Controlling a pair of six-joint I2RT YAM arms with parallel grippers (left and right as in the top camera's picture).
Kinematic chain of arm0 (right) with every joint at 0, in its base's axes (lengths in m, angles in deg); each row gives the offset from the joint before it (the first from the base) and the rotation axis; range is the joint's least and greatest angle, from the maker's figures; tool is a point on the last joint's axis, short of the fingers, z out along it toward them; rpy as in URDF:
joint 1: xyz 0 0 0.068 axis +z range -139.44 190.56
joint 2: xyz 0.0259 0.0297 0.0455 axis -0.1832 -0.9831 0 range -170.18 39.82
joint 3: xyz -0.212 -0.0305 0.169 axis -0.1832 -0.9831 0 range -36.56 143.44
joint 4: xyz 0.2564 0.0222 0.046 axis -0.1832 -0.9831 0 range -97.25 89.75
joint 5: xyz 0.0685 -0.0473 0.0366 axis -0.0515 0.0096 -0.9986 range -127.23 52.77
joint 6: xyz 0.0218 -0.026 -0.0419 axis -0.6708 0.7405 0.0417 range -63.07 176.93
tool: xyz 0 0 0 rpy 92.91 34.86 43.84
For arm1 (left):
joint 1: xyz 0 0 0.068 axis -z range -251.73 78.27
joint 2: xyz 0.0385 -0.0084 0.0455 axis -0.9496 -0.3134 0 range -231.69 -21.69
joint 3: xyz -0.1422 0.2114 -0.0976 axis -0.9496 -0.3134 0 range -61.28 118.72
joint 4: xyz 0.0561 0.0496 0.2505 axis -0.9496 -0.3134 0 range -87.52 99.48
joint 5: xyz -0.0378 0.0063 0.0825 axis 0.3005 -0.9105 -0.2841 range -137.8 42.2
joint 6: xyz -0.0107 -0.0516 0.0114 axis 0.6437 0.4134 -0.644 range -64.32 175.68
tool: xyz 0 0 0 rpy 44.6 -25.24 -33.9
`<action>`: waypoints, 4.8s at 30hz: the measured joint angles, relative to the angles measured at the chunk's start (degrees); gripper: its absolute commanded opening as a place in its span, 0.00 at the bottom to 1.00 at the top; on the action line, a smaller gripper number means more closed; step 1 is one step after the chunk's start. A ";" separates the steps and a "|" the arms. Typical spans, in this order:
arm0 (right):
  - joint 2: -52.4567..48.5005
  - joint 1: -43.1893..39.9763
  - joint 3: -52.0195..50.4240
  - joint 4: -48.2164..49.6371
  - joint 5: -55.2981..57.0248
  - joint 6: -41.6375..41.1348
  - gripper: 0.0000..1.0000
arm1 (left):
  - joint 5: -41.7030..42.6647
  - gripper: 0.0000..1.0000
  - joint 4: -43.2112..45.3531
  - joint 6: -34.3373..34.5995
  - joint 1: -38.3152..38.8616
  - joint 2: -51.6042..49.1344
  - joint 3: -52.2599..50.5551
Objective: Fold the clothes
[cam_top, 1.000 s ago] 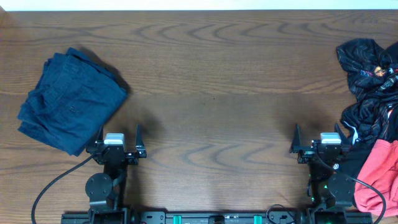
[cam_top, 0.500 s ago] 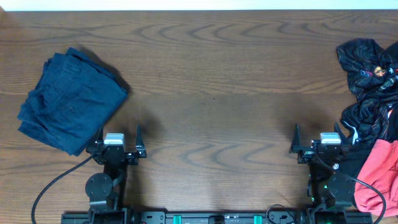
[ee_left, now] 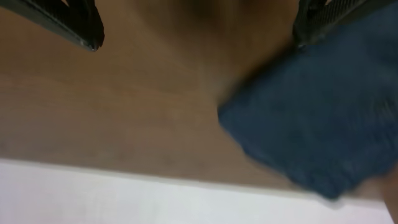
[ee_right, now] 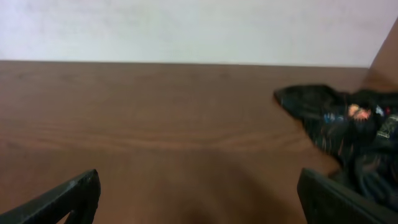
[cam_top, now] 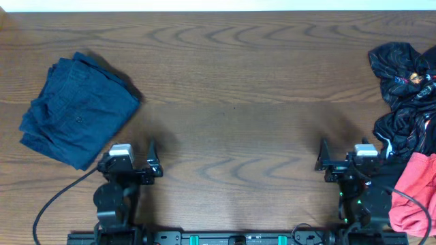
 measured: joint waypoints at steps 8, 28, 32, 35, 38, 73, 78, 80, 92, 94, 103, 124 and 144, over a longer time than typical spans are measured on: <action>-14.25 0.00 13.51 -9.31 2.14 -2.58 0.99 | 0.61 0.98 -13.70 1.46 0.00 -11.45 15.61; -72.63 -3.41 38.66 -9.88 13.49 -10.71 0.84 | 9.22 0.98 -29.92 1.51 0.00 -38.91 31.61; -78.60 -8.24 38.66 -5.81 19.58 -14.25 0.79 | 9.38 0.98 -30.47 1.51 0.00 -40.57 31.61; -82.49 -12.04 38.69 -4.42 21.70 -15.30 0.80 | 9.38 0.98 -30.47 1.51 0.00 -41.00 31.61; -85.99 -15.34 38.69 -3.69 22.77 -15.72 0.80 | 9.38 0.98 -30.47 1.51 0.00 -41.03 31.61; -92.98 16.48 44.33 10.91 -29.05 -5.49 0.10 | 9.40 0.98 -30.40 1.51 0.00 -41.03 31.61; -92.98 24.33 44.33 18.18 -20.50 -9.03 0.33 | 9.40 0.98 -30.38 1.51 0.00 -41.03 31.61; -92.96 25.14 44.33 19.85 -17.22 -9.94 0.42 | 9.40 0.98 -30.38 1.51 0.00 -41.03 31.61; -79.45 10.67 44.50 2.69 -8.09 -11.74 0.55 | 15.80 0.98 -24.04 1.97 0.00 -41.03 31.67; -75.87 6.12 44.57 -3.72 -5.86 -12.02 0.58 | 18.25 0.98 -21.24 3.17 0.02 -41.13 31.67; -68.94 -8.92 44.68 -20.61 0.02 -12.66 0.73 | 22.88 0.98 -15.43 11.37 5.57 -49.92 31.69; -68.46 -12.09 44.68 -23.02 0.85 -14.45 0.75 | 24.30 0.84 23.10 31.67 35.78 -89.50 31.91; -68.46 -12.09 44.68 -23.43 0.83 -14.47 0.76 | 23.41 0.06 27.96 28.30 31.04 -95.62 32.09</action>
